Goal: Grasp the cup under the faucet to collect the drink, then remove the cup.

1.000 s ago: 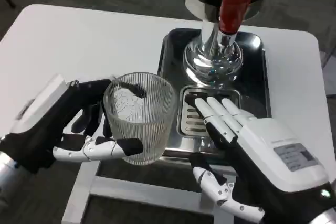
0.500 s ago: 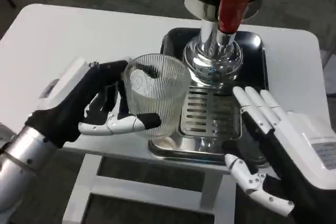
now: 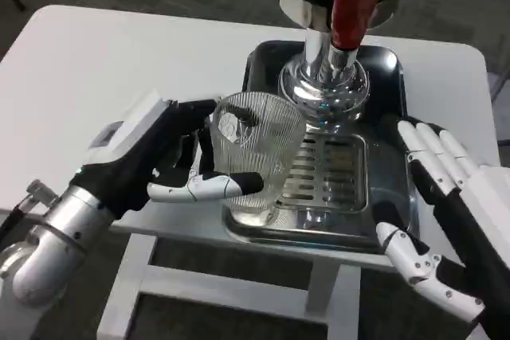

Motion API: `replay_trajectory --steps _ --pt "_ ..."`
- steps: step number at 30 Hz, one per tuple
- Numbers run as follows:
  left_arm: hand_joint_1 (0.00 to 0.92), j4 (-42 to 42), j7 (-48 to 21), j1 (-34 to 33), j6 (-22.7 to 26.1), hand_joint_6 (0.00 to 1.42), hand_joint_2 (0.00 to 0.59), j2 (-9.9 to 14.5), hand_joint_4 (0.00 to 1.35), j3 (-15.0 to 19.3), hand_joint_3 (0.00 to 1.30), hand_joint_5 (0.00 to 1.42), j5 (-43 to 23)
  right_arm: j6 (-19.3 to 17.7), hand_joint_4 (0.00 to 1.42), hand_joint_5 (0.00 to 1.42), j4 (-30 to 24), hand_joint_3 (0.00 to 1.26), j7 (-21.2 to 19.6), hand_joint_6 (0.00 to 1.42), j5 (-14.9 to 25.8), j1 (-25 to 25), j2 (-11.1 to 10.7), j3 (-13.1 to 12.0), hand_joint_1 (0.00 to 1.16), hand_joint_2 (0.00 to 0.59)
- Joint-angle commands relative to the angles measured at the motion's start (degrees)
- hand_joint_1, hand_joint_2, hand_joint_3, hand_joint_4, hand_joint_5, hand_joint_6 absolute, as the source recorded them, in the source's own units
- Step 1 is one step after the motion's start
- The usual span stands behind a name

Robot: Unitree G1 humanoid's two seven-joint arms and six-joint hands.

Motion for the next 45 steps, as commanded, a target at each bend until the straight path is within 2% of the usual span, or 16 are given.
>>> replay_trajectory --steps 1,4,14,26,31,38,45 --pt "0.373 2.9 3.5 -2.9 -1.1 1.42 0.126 -0.8 1.06 -1.6 0.91 1.27 1.4 0.3 0.00 0.00 -1.4 0.00 1.5 0.00 1.9 0.8 -1.1 -0.9 0.09 0.386" --pt "0.374 5.2 5.5 -4.4 -1.2 1.42 0.127 -1.0 1.06 -2.9 0.91 1.27 2.7 0.5 0.00 0.00 -1.4 0.00 2.4 0.00 3.2 0.7 -1.4 -0.7 0.10 0.381" --pt "0.374 13.2 12.1 -10.2 -1.6 1.42 0.127 -1.7 1.06 -7.5 0.91 1.27 7.0 -0.4 0.00 0.00 -1.5 0.00 0.7 0.00 6.0 1.9 -1.2 0.0 0.10 0.395" --pt "0.374 18.5 12.7 -15.8 -1.1 1.42 0.129 -2.5 1.00 -12.0 0.89 1.21 8.7 -0.5 0.00 0.00 -2.1 0.00 0.2 0.01 7.5 2.5 -1.2 0.3 0.09 0.412" --pt "0.374 19.0 11.3 -17.1 -1.1 1.42 0.130 -2.7 0.95 -13.4 0.85 1.17 8.5 -0.7 0.00 0.00 -2.5 0.00 -0.2 0.02 7.9 3.6 -1.1 0.2 0.08 0.415" --pt "0.340 18.8 8.9 -18.1 -0.5 1.42 0.143 -2.6 0.80 -14.7 0.70 1.05 8.2 -0.9 0.00 0.00 -2.7 0.00 -0.4 0.02 8.7 4.5 -1.4 0.0 0.08 0.420" --pt "0.249 17.6 7.9 -18.5 1.1 1.36 0.148 -2.2 0.57 -15.1 0.57 0.91 8.3 -1.0 0.00 0.00 -2.5 0.00 -0.6 0.03 9.4 4.7 -1.6 -0.2 0.08 0.429"
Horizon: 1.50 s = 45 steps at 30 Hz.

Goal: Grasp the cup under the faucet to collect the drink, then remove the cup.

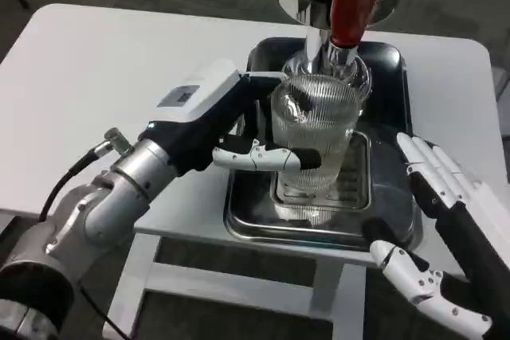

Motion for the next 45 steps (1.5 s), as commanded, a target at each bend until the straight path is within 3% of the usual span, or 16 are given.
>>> replay_trajectory --steps 1,7,19,27,31,38,43,45 --pt "0.223 -1.0 -1.8 0.2 1.3 1.34 0.148 0.4 0.54 -0.9 0.53 0.88 0.3 -1.1 0.00 0.00 -1.0 0.00 -0.7 0.03 0.7 1.1 -0.1 -0.3 0.08 0.429" --pt "0.156 -2.7 -2.2 0.6 1.9 1.20 0.135 1.1 0.31 -0.5 0.38 0.66 -0.1 -1.2 0.00 0.00 -0.9 0.00 -0.8 0.03 0.9 1.3 0.0 0.1 0.09 0.432" --pt "0.138 -7.3 -2.6 1.2 2.0 1.10 0.136 2.5 0.14 0.8 0.26 0.49 -1.3 -1.2 0.00 0.00 -0.9 0.00 -0.8 0.03 1.9 0.8 -0.2 0.0 0.11 0.435" --pt "0.139 -14.1 -5.8 5.1 0.1 1.10 0.139 4.5 0.16 3.4 0.34 0.50 -5.5 -1.3 0.00 0.00 -0.3 0.00 -1.1 0.03 1.9 0.4 -0.1 0.5 0.11 0.437" --pt "0.142 -18.2 -7.5 8.1 -0.3 1.11 0.146 6.0 0.22 5.5 0.36 0.53 -8.2 -1.4 0.00 0.00 0.1 0.00 -1.4 0.04 2.0 0.2 0.0 0.6 0.12 0.439" --pt "0.133 -27.0 -10.5 16.2 -1.1 1.12 0.155 10.6 0.35 13.0 0.37 0.60 -15.8 -1.0 0.00 0.00 0.7 0.00 -1.6 0.04 2.2 -0.6 0.1 0.7 0.12 0.441" --pt "0.101 -31.0 -12.5 20.4 -1.0 1.16 0.168 12.5 0.42 18.9 0.34 0.64 -22.9 -0.8 0.00 0.00 0.9 0.00 -1.8 0.05 2.2 -0.6 0.2 1.0 0.12 0.441" --pt "0.064 -31.8 -14.1 20.8 -0.6 1.09 0.172 12.7 0.44 20.7 0.35 0.61 -26.3 -0.8 0.00 0.00 1.0 0.00 -1.8 0.05 2.1 -0.7 0.3 1.2 0.12 0.441"
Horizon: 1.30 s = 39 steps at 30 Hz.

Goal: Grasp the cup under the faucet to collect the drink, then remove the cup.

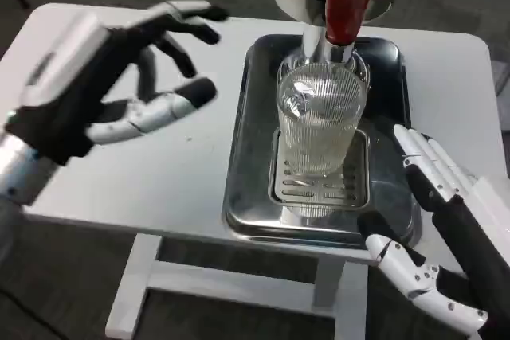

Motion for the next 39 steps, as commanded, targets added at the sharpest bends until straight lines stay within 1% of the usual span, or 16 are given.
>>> replay_trajectory --steps 1,2,3,4,6,8,9,11,14,18,20,22,24,28,31,39 --pt "0.036 -2.4 -5.0 1.3 0.8 1.00 0.166 1.5 0.42 4.0 0.35 0.55 -9.1 -0.4 0.00 0.00 0.4 0.00 -0.6 0.05 0.4 0.4 0.4 0.5 0.12 0.441" --pt "0.011 -2.6 -8.4 0.5 2.1 0.92 0.168 1.8 0.39 4.4 0.34 0.50 -13.2 -0.3 0.00 0.00 0.5 0.00 -0.7 0.05 0.4 0.3 0.4 0.6 0.12 0.441" --pt "0.002 -2.7 -12.2 -0.4 3.6 0.79 0.167 2.0 0.34 4.8 0.33 0.44 -17.2 -0.3 0.00 0.00 0.5 0.00 -0.7 0.05 0.3 0.3 0.4 0.8 0.12 0.441" --pt "0.000 -2.8 -17.0 -1.8 6.3 0.68 0.164 2.2 0.30 5.0 0.31 0.38 -22.0 -0.3 0.00 0.00 0.5 0.00 -0.7 0.05 0.2 0.2 0.5 0.9 0.12 0.441" --pt "0.000 -3.1 -25.3 -4.4 11.8 0.57 0.163 2.0 0.25 5.7 0.29 0.32 -29.4 -0.2 0.00 0.00 0.5 0.00 -0.7 0.05 0.1 0.2 0.5 1.1 0.12 0.441" --pt "0.000 -3.3 -32.0 -6.7 17.1 0.45 0.160 1.9 0.16 6.4 0.23 0.24 -34.4 -0.2 0.00 0.00 0.4 0.00 -0.7 0.05 0.0 0.1 0.6 1.2 0.12 0.441" --pt "0.000 -3.5 -35.8 -8.2 21.2 0.41 0.167 1.7 0.13 6.5 0.21 0.20 -37.2 -0.1 0.00 0.00 0.4 0.00 -0.8 0.05 0.0 0.1 0.6 1.3 0.12 0.441" --pt "0.000 -4.0 -42.0 -10.6 28.6 0.37 0.171 1.5 0.08 6.7 0.16 0.15 -41.4 -0.2 0.00 0.00 0.4 0.00 -0.9 0.05 -0.2 0.1 0.7 1.5 0.12 0.443" --pt "0.000 -4.8 -46.8 -12.7 35.7 0.34 0.166 1.3 0.05 7.4 0.14 0.12 -44.3 -0.3 0.00 0.00 0.4 0.00 -1.1 0.05 -0.4 0.1 0.8 1.7 0.11 0.444" --pt "0.000 -6.1 -51.3 -14.9 44.4 0.29 0.147 1.3 0.01 8.5 0.12 0.09 -47.3 -0.3 0.00 0.00 0.4 0.00 -1.4 0.05 -0.7 0.3 1.1 1.8 0.11 0.445" --pt "0.000 -6.6 -52.9 -16.0 48.4 0.28 0.130 1.4 0.00 9.2 0.11 0.08 -48.5 -0.4 0.00 0.00 0.4 0.00 -1.6 0.05 -0.9 0.3 1.2 1.9 0.11 0.446" --pt "0.000 -6.7 -54.3 -17.3 52.8 0.28 0.125 1.6 0.00 9.9 0.11 0.07 -49.9 -0.5 0.00 0.00 0.4 0.00 -1.7 0.05 -1.0 0.3 1.3 1.9 0.10 0.446" --pt "0.000 -6.7 -55.2 -18.6 56.0 0.27 0.113 1.6 0.00 10.7 0.10 0.06 -50.8 -0.5 0.00 0.00 0.5 0.00 -1.8 0.05 -1.0 0.2 1.4 2.0 0.10 0.446" --pt "0.000 -6.1 -56.5 -21.2 60.2 0.27 0.102 1.6 0.00 11.7 0.10 0.06 -51.0 -0.6 0.00 0.00 0.7 0.00 -2.0 0.05 -1.1 0.0 1.6 2.3 0.10 0.446" --pt "0.000 -5.1 -58.1 -23.7 61.4 0.27 0.098 1.8 0.00 10.8 0.10 0.06 -49.3 -0.7 0.00 0.00 0.9 0.00 -2.0 0.05 -1.2 -0.4 1.7 2.7 0.10 0.446" --pt "0.000 -0.6 -60.8 -28.6 58.6 0.27 0.089 0.1 0.00 8.4 0.10 0.06 -43.0 -0.8 0.00 0.00 0.8 0.00 -2.2 0.05 -1.2 -0.5 1.7 2.8 0.10 0.446"
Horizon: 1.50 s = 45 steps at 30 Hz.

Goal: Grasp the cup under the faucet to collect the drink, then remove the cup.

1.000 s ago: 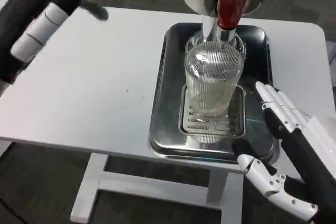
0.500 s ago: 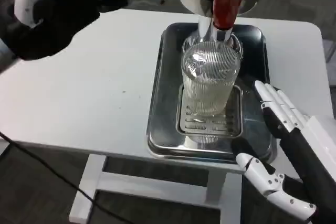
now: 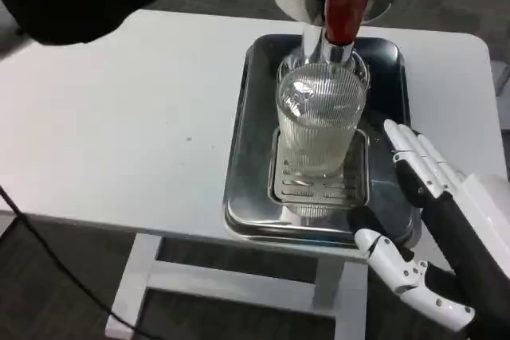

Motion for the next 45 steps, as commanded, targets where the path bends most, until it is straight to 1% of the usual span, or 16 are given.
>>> replay_trajectory --steps 1,4,6,11,17,28,34,45 --pt "0.000 2.4 -2.0 -2.2 -2.2 0.27 0.088 -0.8 0.00 -1.3 0.10 0.06 3.2 -0.8 0.00 0.00 0.1 0.00 -0.7 0.05 0.0 0.6 0.0 0.2 0.10 0.446" --pt "0.000 4.0 -2.8 -3.2 -4.6 0.27 0.086 -1.3 0.00 -2.1 0.09 0.06 5.6 -1.0 0.00 0.00 0.0 0.00 -0.8 0.05 0.1 0.9 -0.1 0.0 0.10 0.446" --pt "0.000 5.2 -3.3 -3.8 -5.7 0.27 0.074 -1.6 0.00 -2.3 0.09 0.06 6.7 -1.1 0.00 0.00 0.0 0.00 -0.9 0.05 0.2 1.0 -0.2 -0.1 0.10 0.446" --pt "0.000 7.2 -4.6 -5.1 -8.3 0.27 0.070 -2.4 0.00 -3.1 0.09 0.06 8.8 -1.2 0.00 0.00 0.2 0.00 -1.1 0.05 0.4 0.9 -0.2 0.0 0.10 0.446" --pt "0.000 10.2 -5.5 -6.8 -11.1 0.27 0.067 -4.3 0.00 -4.1 0.09 0.06 11.2 -1.3 0.00 0.00 0.3 0.00 -1.0 0.05 1.0 0.8 -0.4 -0.5 0.10 0.446" --pt "0.000 12.8 -6.3 -6.9 -14.1 0.27 0.060 -7.1 0.00 -6.1 0.09 0.06 14.3 -1.4 0.00 0.00 0.2 0.00 -1.2 0.06 1.2 1.4 -0.1 -0.5 0.09 0.446" --pt "0.000 13.4 -6.4 -6.2 -18.0 0.27 0.056 -8.0 0.00 -7.1 0.10 0.06 16.6 -1.5 0.00 0.00 0.0 0.00 -1.2 0.06 1.4 2.0 -0.1 -0.5 0.09 0.446" --pt "0.000 12.9 -5.1 -5.9 -26.3 0.27 0.051 -8.5 0.00 -8.4 0.10 0.06 19.8 -1.7 0.00 0.00 0.1 0.00 -1.4 0.06 1.7 2.3 -0.1 -0.5 0.09 0.446"
